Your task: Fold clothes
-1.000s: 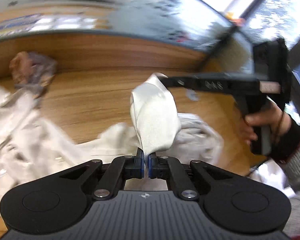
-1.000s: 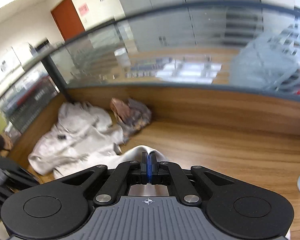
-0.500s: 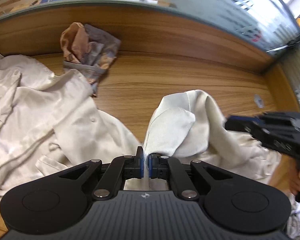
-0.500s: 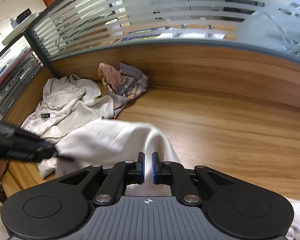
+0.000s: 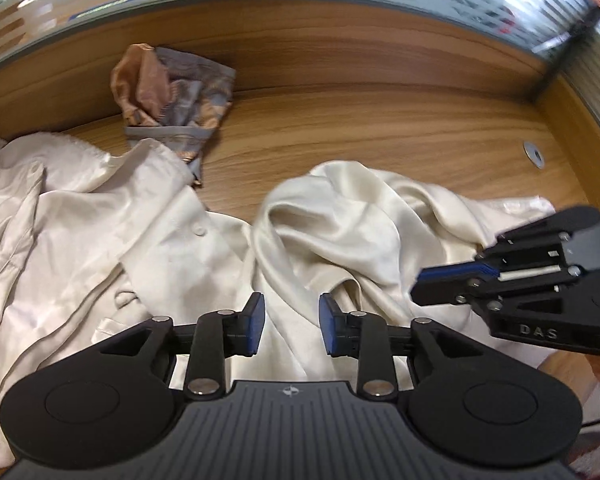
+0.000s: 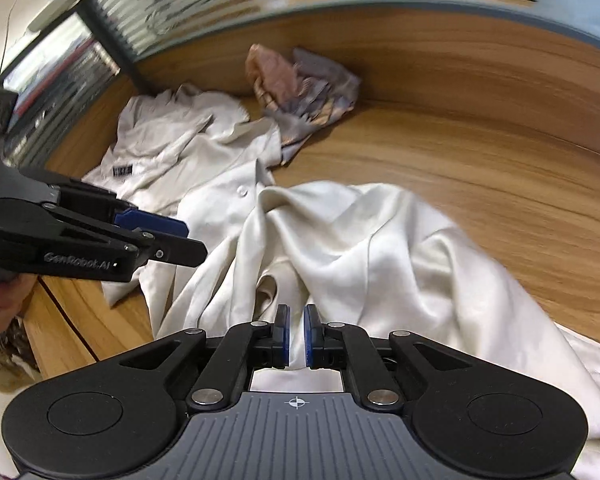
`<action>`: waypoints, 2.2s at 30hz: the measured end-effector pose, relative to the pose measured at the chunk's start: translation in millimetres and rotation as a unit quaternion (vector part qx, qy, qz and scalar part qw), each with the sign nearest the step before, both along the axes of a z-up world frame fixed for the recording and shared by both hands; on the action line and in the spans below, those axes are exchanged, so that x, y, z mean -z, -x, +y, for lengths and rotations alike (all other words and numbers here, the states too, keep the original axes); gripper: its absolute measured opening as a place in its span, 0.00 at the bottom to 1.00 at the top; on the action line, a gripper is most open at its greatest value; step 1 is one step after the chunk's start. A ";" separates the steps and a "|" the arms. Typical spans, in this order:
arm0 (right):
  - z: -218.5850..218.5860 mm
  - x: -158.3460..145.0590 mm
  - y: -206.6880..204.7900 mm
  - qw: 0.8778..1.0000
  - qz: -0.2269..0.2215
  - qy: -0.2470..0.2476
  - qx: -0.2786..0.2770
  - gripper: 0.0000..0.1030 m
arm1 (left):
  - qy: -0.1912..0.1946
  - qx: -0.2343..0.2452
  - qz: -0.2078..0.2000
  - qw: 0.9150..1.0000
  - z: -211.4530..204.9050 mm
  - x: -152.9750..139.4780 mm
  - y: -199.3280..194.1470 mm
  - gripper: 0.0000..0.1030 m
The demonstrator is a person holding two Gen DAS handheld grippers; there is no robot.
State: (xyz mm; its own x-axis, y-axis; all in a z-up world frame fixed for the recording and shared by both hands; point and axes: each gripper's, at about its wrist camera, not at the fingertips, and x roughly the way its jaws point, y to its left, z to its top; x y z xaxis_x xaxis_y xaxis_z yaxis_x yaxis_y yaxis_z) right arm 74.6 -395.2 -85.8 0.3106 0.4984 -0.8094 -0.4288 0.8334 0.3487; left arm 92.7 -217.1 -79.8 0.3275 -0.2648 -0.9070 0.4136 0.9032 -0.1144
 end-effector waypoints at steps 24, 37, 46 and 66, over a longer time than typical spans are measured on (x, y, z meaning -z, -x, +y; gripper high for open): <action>-88.3 -4.4 45.0 0.993 0.021 0.037 0.110 0.16 | -0.039 0.074 -0.039 0.996 -54.1 53.7 1.8 0.32; -56.6 -25.2 49.6 0.998 -0.014 0.014 0.063 0.16 | 0.046 0.048 -0.030 0.997 -46.6 -41.2 -23.5 0.01; -25.0 -60.9 38.5 0.997 -0.064 -0.039 0.034 0.16 | 0.103 0.038 -0.007 0.994 -49.5 -102.6 -31.6 0.00; 7.4 -22.6 27.8 0.989 -0.102 0.095 0.042 0.02 | 0.117 0.019 0.023 0.993 -43.5 -113.0 -25.3 0.00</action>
